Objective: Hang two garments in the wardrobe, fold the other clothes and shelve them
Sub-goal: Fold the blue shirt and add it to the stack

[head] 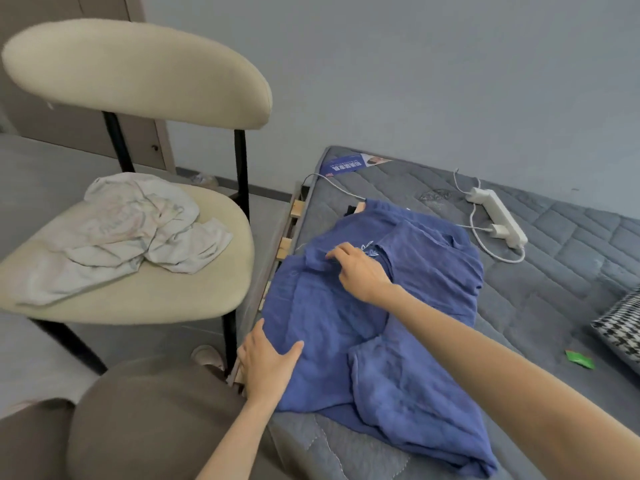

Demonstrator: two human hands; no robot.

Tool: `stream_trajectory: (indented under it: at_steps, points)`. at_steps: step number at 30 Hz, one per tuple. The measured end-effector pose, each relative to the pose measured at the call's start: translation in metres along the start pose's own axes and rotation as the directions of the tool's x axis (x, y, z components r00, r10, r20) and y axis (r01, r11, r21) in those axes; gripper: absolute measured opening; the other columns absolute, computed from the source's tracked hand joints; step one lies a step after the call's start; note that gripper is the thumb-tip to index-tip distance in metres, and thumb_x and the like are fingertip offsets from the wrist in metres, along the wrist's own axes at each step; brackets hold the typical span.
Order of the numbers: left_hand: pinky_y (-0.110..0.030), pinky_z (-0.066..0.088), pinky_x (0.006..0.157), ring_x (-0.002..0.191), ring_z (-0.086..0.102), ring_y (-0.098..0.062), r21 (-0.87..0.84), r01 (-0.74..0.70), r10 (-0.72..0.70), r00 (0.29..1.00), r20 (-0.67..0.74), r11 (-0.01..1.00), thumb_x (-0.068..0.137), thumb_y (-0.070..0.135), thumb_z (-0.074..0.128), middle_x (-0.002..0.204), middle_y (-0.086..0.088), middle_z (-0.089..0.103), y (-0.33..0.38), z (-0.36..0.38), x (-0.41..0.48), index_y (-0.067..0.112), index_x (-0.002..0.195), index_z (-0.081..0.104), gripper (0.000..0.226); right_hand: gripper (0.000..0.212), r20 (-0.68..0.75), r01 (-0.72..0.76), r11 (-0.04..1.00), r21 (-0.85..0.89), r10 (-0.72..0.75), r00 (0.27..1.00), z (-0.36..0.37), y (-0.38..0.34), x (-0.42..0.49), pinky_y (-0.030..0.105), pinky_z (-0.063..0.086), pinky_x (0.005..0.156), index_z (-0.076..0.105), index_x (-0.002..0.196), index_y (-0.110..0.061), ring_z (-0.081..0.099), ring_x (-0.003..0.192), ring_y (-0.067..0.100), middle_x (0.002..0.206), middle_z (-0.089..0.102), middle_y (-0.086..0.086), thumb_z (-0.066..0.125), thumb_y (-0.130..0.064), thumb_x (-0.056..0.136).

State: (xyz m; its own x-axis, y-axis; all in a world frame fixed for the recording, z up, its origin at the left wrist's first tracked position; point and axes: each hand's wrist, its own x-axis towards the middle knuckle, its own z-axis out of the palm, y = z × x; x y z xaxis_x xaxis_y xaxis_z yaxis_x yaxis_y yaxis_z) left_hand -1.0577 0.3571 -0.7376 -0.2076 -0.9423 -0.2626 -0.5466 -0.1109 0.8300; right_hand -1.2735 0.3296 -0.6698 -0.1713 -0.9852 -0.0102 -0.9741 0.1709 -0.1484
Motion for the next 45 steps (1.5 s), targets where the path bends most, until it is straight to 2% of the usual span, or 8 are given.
stream_trajectory:
  at_steps: [7, 12, 19, 22, 27, 32, 39, 45]
  points:
    - [-0.038, 0.022, 0.112, 0.133, 0.027, -0.024, -0.019, -0.047, 0.046, 0.998, -0.039, 0.999, 0.077, 0.035, 0.075, 0.143, -0.001, 0.040, -0.008, 0.003, 0.010, 0.020, 0.146, 0.027, 0.086, 0.058, 0.142, -0.012, 0.983, -0.184, 0.039, 0.989, -0.002, 0.006, 0.076, 0.045, 0.049, 0.080, 0.040, 0.141, -0.022, 0.051, 0.117, 0.031, 0.146, 0.038, 0.002, 0.050, 0.001, 0.089]
    - [-0.039, 0.026, 0.108, 0.129, 0.036, -0.024, -0.035, 0.009, -0.009, 1.000, 0.002, 0.999, 0.071, 0.046, 0.077, 0.140, 0.003, 0.044, -0.010, 0.005, 0.015, 0.025, 0.146, 0.023, 0.095, 0.065, 0.409, 0.095, 0.969, -0.230, 0.007, 0.912, 0.007, 0.009, 0.097, 0.040, 0.047, 0.084, 0.031, 0.146, -0.027, 0.048, 0.120, 0.031, 0.138, 0.045, 0.006, 0.053, -0.006, 0.089]
    - [-0.043, 0.033, 0.108, 0.128, 0.044, -0.026, -0.069, 0.003, -0.002, 1.000, 0.018, 0.998, 0.076, 0.037, 0.076, 0.136, 0.000, 0.051, -0.011, 0.007, 0.020, 0.019, 0.146, 0.028, 0.087, 0.026, 0.460, 0.157, 0.894, -0.420, 0.061, 0.886, -0.001, 0.000, 0.111, 0.033, 0.042, 0.069, 0.061, 0.113, -0.016, 0.057, 0.094, 0.028, 0.112, 0.062, 0.010, 0.053, -0.014, 0.089]
    - [-0.043, 0.032, 0.109, 0.128, 0.044, -0.026, -0.085, 0.017, -0.016, 1.000, 0.013, 0.996, 0.077, 0.035, 0.076, 0.131, -0.001, 0.054, -0.010, 0.007, 0.021, 0.018, 0.145, 0.030, 0.084, 0.024, 0.321, 0.082, 0.892, -0.444, 0.072, 0.944, -0.007, 0.002, 0.115, 0.034, 0.042, 0.069, 0.063, 0.111, -0.010, 0.058, 0.096, 0.031, 0.112, 0.062, 0.015, 0.050, -0.017, 0.093]
    - [-0.045, 0.036, 0.107, 0.121, 0.051, -0.024, -0.148, 0.015, -0.013, 1.000, 0.015, 0.989, 0.076, 0.029, 0.075, 0.129, 0.001, 0.056, -0.010, 0.005, 0.022, 0.019, 0.144, 0.030, 0.082, 0.021, -0.170, -0.273, 0.959, -0.079, 0.257, 0.951, -0.019, 0.021, 0.121, 0.042, 0.044, 0.071, 0.051, 0.109, -0.003, 0.056, 0.100, 0.041, 0.110, 0.060, 0.024, 0.037, -0.012, 0.097]
    - [-0.044, 0.035, 0.106, 0.116, 0.053, -0.022, -0.086, 0.024, -0.022, 1.000, 0.016, 0.996, 0.078, 0.030, 0.071, 0.108, 0.011, 0.057, -0.007, 0.004, 0.022, 0.020, 0.139, 0.036, 0.071, 0.022, -0.117, -0.345, 0.937, 0.049, 0.349, 0.930, -0.014, 0.029, 0.123, 0.041, 0.046, 0.076, 0.053, 0.114, -0.006, 0.055, 0.105, 0.039, 0.118, 0.056, 0.023, 0.041, -0.011, 0.096]
    - [-0.038, 0.039, 0.100, 0.092, 0.052, -0.010, -0.053, -0.003, 0.002, 1.000, -0.007, 0.999, 0.077, 0.037, 0.072, 0.079, 0.023, 0.045, -0.007, 0.006, 0.021, 0.025, 0.119, 0.045, 0.052, 0.072, 0.261, 0.101, 0.944, -0.314, -0.016, 0.965, -0.003, 0.018, 0.120, 0.049, 0.041, 0.095, 0.035, 0.143, -0.027, 0.024, 0.131, 0.036, 0.152, 0.020, 0.007, 0.059, 0.001, 0.082]
    - [-0.042, 0.045, 0.095, 0.106, 0.055, -0.016, -0.104, -0.021, 0.020, 1.000, -0.004, 0.994, 0.076, 0.032, 0.075, 0.092, 0.024, 0.043, -0.010, 0.005, 0.022, 0.026, 0.128, 0.039, 0.064, 0.070, 0.351, 0.251, 0.850, -0.463, -0.085, 0.933, 0.013, 0.005, 0.129, 0.046, 0.034, 0.098, 0.032, 0.143, -0.027, 0.025, 0.131, 0.032, 0.154, 0.022, 0.002, 0.057, 0.000, 0.084]
